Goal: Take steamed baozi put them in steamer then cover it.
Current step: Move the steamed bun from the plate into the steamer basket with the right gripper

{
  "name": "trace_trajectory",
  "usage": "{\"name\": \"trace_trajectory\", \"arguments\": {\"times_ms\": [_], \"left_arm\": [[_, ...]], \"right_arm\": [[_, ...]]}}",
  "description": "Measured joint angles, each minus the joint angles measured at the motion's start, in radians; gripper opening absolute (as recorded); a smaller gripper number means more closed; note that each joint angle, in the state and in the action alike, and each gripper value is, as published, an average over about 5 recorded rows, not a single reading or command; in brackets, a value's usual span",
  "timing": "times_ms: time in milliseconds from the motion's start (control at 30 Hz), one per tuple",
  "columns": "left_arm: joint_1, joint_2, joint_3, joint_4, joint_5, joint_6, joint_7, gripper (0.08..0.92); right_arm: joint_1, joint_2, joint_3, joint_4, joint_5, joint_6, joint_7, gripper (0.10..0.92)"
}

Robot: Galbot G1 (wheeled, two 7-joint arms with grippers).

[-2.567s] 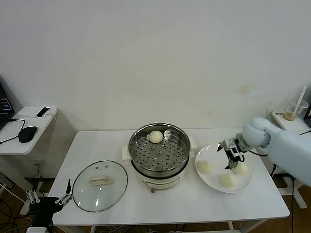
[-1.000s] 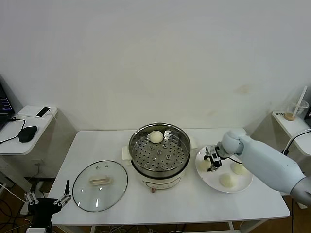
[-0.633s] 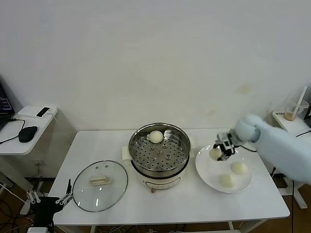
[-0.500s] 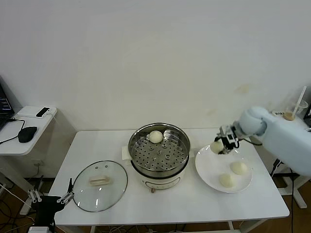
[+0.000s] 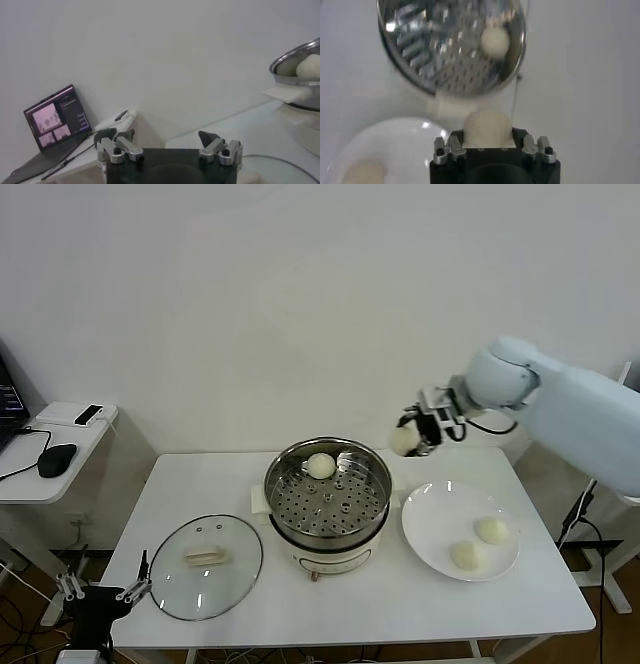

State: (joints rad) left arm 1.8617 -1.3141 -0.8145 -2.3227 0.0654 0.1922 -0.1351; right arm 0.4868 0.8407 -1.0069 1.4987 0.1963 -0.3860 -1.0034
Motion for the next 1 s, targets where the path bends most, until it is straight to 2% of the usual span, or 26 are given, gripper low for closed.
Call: {"name": "trace_trajectory", "arguments": {"times_ms": [500, 1000], "left_arm": [[-0.008, -0.009, -0.026, 0.006, -0.006, -0.001, 0.000, 0.823], [-0.007, -0.014, -0.027, 0.000, -0.007, -0.001, 0.000, 0.823]], "right_arm": [[-0.054, 0.332, -0.079, -0.181, 0.122, -0.133, 0.102, 0.619], [-0.122, 0.473, -0.116, -0.285, 0.135, -0.206, 0.136, 0.619]]}}
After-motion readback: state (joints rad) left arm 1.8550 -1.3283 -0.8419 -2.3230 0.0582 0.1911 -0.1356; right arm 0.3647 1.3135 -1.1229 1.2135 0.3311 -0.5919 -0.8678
